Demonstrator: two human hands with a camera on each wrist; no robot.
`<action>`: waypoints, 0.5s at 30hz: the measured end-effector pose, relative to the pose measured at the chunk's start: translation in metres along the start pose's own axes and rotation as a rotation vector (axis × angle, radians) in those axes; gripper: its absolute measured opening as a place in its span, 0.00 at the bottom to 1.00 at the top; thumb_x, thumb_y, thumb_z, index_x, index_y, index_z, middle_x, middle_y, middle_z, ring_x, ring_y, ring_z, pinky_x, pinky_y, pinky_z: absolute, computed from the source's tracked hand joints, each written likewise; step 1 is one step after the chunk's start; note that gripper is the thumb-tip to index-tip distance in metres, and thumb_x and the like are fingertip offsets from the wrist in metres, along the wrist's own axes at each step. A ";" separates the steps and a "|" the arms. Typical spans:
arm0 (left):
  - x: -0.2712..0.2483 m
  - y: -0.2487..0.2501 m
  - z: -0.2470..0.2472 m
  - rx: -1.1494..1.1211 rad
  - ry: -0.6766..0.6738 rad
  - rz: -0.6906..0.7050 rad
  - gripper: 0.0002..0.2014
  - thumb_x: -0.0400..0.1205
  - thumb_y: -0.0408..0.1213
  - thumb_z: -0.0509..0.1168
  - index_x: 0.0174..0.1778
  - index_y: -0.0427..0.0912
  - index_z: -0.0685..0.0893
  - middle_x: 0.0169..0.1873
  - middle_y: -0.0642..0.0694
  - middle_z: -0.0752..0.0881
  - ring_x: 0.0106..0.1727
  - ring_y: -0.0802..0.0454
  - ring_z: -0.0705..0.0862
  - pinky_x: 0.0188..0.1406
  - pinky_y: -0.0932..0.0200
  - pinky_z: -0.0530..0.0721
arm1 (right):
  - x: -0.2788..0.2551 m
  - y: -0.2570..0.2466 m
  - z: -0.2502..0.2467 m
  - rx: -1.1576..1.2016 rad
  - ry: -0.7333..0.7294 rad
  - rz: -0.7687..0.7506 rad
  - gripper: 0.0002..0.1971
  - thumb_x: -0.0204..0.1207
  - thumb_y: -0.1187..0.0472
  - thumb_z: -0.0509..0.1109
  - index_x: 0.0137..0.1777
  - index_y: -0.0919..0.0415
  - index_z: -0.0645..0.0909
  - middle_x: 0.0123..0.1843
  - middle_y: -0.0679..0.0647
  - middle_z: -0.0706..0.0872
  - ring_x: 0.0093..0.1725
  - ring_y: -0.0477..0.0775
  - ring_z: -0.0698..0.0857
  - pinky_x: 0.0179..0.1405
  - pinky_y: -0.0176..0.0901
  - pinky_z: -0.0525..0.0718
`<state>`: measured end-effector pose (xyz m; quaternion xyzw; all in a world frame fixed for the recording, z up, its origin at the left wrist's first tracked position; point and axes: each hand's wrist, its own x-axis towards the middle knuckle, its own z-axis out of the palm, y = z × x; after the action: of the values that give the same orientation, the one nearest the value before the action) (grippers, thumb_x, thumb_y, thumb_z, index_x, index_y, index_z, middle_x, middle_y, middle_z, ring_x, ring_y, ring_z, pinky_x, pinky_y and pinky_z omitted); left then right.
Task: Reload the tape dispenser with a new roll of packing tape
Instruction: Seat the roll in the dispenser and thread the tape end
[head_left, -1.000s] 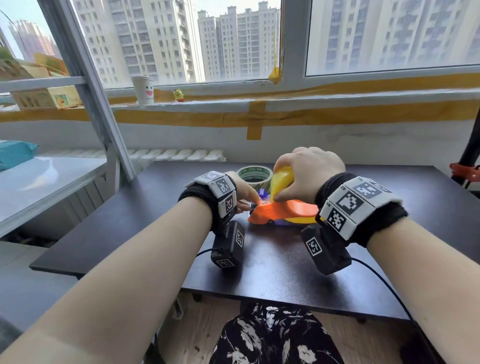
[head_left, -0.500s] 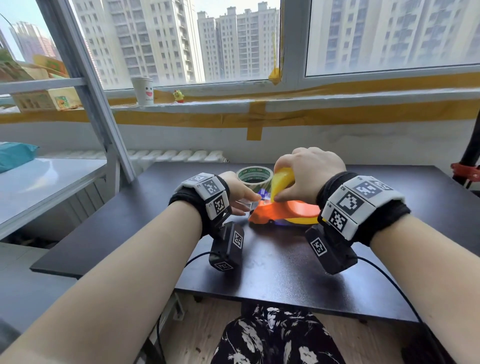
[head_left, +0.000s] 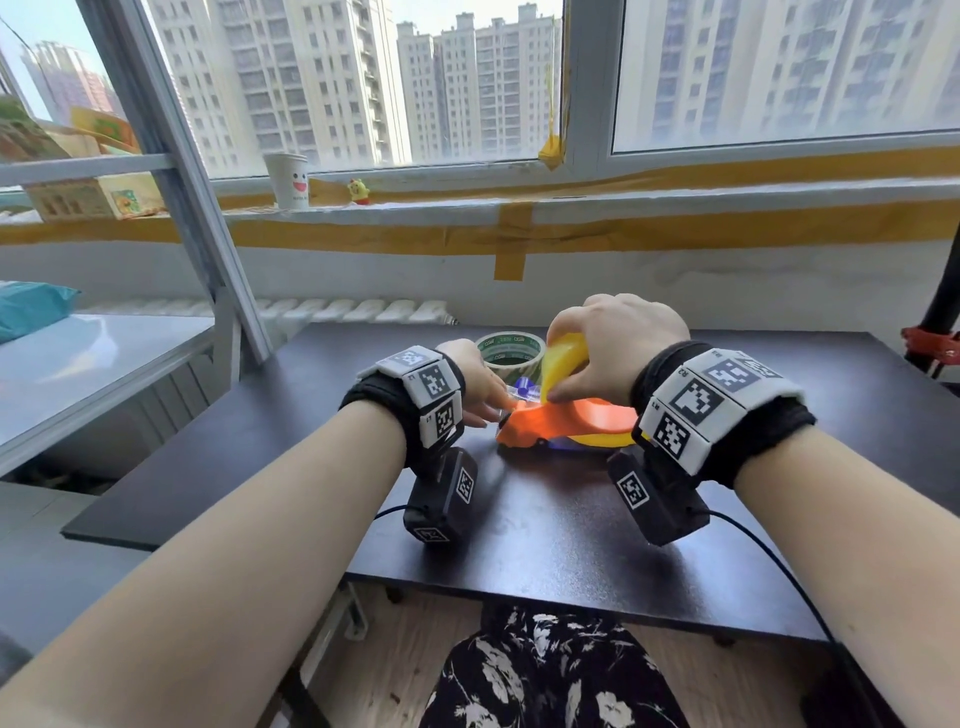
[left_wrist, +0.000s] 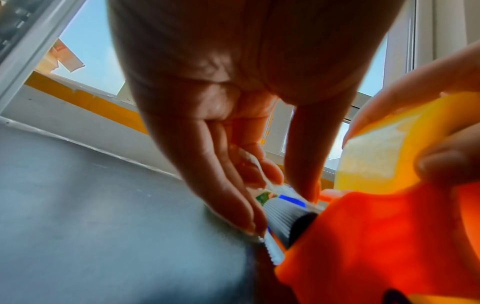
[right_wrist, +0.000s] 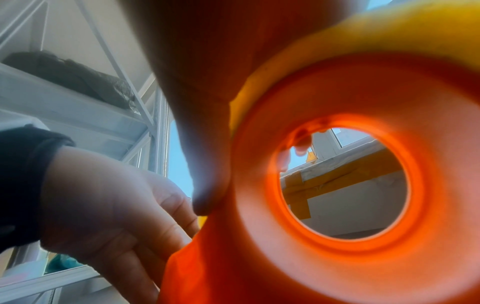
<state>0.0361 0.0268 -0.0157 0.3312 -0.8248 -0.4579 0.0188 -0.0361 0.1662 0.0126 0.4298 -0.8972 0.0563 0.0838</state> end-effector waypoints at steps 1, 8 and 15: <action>0.000 -0.001 -0.001 -0.020 0.011 -0.001 0.05 0.77 0.30 0.71 0.46 0.34 0.83 0.33 0.43 0.85 0.29 0.56 0.86 0.38 0.60 0.87 | 0.000 0.000 0.000 0.006 -0.001 -0.001 0.31 0.60 0.34 0.75 0.64 0.39 0.77 0.62 0.51 0.80 0.68 0.57 0.77 0.60 0.49 0.74; -0.007 -0.005 -0.016 -0.170 -0.054 -0.033 0.08 0.78 0.20 0.65 0.36 0.34 0.82 0.16 0.45 0.87 0.18 0.58 0.87 0.27 0.65 0.88 | -0.002 0.009 -0.003 0.106 -0.013 0.014 0.29 0.59 0.38 0.78 0.61 0.40 0.79 0.62 0.50 0.81 0.67 0.57 0.77 0.62 0.50 0.75; -0.016 -0.005 -0.024 -0.305 -0.105 -0.047 0.07 0.77 0.20 0.66 0.39 0.35 0.82 0.19 0.44 0.88 0.21 0.56 0.89 0.25 0.64 0.89 | -0.007 0.027 -0.005 0.329 0.003 0.042 0.25 0.56 0.43 0.81 0.56 0.42 0.82 0.60 0.49 0.84 0.65 0.56 0.79 0.67 0.54 0.78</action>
<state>0.0591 0.0168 -0.0012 0.3193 -0.7376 -0.5948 0.0149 -0.0525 0.1889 0.0158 0.4190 -0.8845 0.2049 0.0122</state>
